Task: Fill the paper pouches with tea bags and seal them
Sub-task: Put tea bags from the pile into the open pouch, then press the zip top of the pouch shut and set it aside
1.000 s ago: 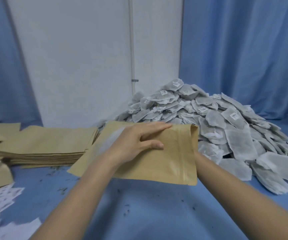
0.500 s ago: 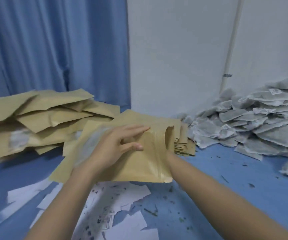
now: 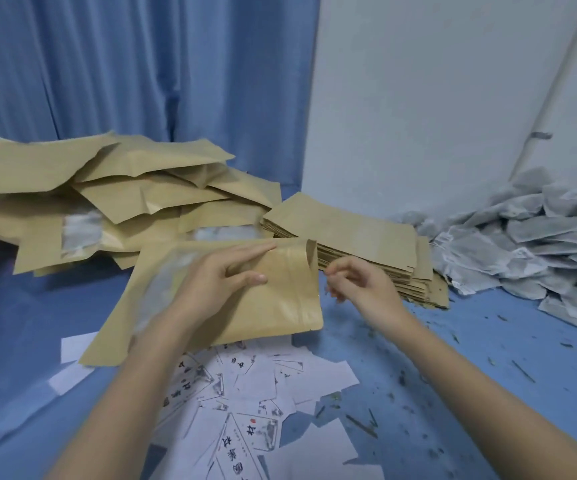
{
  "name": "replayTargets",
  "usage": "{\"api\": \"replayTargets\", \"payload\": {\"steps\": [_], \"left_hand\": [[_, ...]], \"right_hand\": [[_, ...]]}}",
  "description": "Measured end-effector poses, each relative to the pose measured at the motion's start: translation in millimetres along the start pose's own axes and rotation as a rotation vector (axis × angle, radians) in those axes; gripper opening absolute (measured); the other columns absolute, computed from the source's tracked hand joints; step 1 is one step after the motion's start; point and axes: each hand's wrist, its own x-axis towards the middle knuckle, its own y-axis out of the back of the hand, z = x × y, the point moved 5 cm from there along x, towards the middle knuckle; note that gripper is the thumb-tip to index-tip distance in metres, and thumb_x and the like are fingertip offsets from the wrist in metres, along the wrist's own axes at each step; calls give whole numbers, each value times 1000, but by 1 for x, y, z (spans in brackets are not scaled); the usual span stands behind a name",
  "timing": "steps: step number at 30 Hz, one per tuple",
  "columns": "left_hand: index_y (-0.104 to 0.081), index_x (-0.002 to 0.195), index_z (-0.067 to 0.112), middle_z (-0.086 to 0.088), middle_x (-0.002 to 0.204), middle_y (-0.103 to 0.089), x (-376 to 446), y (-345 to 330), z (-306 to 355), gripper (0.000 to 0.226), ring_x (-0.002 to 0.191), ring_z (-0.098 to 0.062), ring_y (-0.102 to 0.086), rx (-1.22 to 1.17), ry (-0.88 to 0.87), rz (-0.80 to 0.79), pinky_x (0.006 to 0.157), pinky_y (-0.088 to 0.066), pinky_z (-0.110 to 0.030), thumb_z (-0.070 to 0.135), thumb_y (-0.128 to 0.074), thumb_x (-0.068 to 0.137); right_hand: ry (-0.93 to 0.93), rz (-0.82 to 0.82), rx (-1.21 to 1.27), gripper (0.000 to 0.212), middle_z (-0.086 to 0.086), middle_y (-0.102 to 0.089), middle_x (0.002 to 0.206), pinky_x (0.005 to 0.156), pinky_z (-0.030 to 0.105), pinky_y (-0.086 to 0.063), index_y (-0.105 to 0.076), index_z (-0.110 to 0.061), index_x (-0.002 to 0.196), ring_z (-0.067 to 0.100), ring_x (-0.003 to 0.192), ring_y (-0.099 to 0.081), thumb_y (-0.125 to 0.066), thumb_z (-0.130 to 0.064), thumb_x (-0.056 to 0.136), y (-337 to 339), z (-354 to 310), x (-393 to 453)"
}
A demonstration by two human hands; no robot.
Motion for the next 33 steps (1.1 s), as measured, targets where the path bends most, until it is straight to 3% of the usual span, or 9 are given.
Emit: {"api": "replayTargets", "payload": {"steps": [3,4,6,9,12,18,25,31,33], "left_hand": [[-58,116,46,27,104,-58,1,1,-4,51,77,15,-54,3,-1,3,69,-31,2,14,-73,78],[-58,114,48,31,107,-59,2,1,-5,51,101,6,-52,-7,2,3,71,-31,2,14,-73,78],[-58,110,56,25,96,-67,2,2,-9,52,68,9,-35,-21,27,2,72,-34,-6,19,-73,78],[-56,107,64,-2,84,-59,3,3,-12,53,68,-4,-36,-8,54,7,69,-32,-20,23,-73,77],[-57,105,64,20,72,-54,1,3,-10,53,63,1,-36,-26,42,4,66,-32,-11,23,-74,76],[-57,109,62,29,91,-65,-1,6,-6,54,84,20,-51,-22,48,-2,80,-33,0,23,-74,76],[-62,107,57,35,108,-62,-1,1,4,46,112,18,-48,-102,47,-65,90,-31,1,37,-71,67],[-64,117,38,30,118,-60,5,-12,33,49,118,14,-47,-173,-4,-119,90,-30,1,33,-71,69],[-64,115,44,31,117,-60,8,-18,43,47,116,15,-48,-176,-4,-146,88,-31,1,35,-71,70]], "right_hand": [[-62,-148,-230,19,-3,-61,75,69,23,-45,-61,-19,84,17,73,-57,-55,-2,88,15,30,-25],[-49,-249,-335,13,-4,-62,83,72,21,-44,-64,-22,87,14,78,-58,-60,-9,87,11,33,-31],[-6,-457,-513,17,-8,-62,100,77,11,-41,-67,-25,97,4,91,-56,-71,-29,81,-1,38,-40],[58,-638,-711,50,-13,-55,109,83,4,-35,-61,-27,113,-5,97,-46,-74,-50,71,-13,40,-43],[30,-678,-734,47,-17,-50,93,71,5,-36,-60,-26,114,-9,80,-46,-74,-45,74,-19,42,-40],[66,-567,-707,21,-7,-62,89,69,15,-39,-70,-24,97,1,75,-51,-70,-37,81,-1,32,-30],[441,76,-671,23,-3,-73,86,73,4,-42,-77,-15,87,3,83,-60,-72,3,74,44,-23,-20],[562,-84,-889,12,15,-63,61,49,23,-46,-66,3,60,23,56,-62,-57,8,66,-9,-56,-10],[428,-119,-1023,14,17,-64,75,58,28,-47,-65,3,75,22,68,-58,-53,10,76,-10,-54,3]]}}
